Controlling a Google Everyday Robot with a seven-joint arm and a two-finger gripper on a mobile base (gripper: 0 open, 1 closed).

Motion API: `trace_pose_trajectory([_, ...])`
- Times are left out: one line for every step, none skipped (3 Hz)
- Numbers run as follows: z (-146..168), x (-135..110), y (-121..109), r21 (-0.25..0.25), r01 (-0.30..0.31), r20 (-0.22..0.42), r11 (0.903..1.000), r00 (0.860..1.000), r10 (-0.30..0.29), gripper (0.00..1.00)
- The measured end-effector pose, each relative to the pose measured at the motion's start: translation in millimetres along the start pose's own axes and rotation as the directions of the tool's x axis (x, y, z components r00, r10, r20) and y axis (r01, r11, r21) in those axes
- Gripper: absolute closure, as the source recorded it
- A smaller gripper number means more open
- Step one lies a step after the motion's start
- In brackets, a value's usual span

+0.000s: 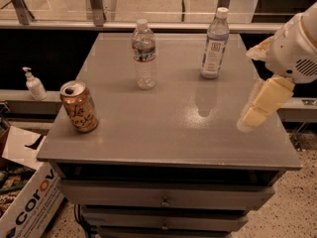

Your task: Knock water bottle over

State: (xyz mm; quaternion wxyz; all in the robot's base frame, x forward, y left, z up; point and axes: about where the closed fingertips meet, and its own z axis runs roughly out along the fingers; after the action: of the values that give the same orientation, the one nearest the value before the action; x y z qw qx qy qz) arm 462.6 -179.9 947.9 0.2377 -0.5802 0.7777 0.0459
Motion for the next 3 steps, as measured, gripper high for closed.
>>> trace_pose_trajectory([16,-33,-1,-0.019,0.009,0.109,0.9998,0.994,-0.007,0.00])
trace_pose_trajectory([33,-72,9,-0.041,0.043,0.198,0.9982,0.980,-0.034,0.00])
trace_pose_trajectory([34,-77,10,-0.041,0.046,0.208,0.9981,0.977,-0.037,0.00])
